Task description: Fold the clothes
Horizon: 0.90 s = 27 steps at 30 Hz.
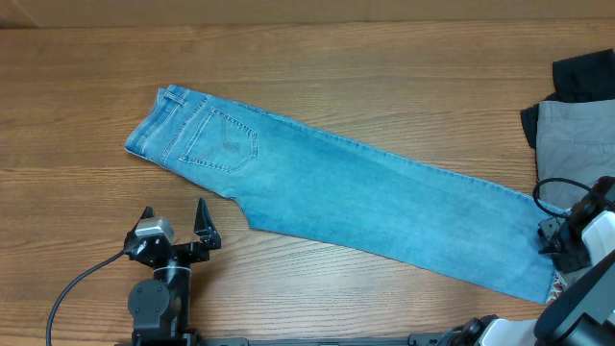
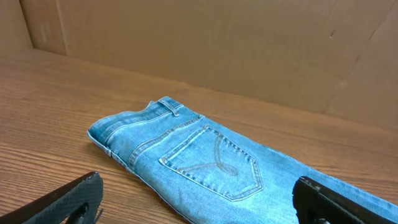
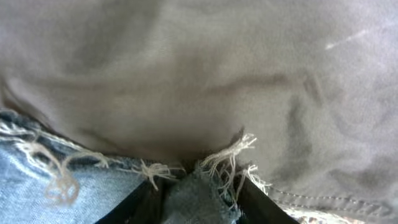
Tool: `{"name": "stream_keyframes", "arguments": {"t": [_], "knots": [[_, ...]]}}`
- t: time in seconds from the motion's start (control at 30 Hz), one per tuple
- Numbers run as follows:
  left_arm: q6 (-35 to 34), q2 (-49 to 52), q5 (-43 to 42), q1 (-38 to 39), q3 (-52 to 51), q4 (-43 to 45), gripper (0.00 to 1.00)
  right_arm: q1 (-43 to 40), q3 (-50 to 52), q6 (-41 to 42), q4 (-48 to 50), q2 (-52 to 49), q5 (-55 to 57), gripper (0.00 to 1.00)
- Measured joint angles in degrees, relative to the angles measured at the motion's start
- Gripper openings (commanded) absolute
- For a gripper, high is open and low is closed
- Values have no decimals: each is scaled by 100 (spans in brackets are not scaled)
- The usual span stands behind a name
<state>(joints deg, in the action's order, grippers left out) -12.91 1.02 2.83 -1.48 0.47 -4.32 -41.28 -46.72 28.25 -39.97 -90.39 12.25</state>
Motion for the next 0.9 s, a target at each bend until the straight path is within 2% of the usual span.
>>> {"name": "stream_keyframes", "arguments": {"t": [0.13,0.67,0.9], "knots": [[0,0,-2,0,0,0,100,0,-214,-26,-225,0,9,4],[0,0,0,0,0,0,100,0,-592,114,-542,42,33,4],[0,0,0,0,0,0,100,2,-601,264,-625,549,-4,4]]}}
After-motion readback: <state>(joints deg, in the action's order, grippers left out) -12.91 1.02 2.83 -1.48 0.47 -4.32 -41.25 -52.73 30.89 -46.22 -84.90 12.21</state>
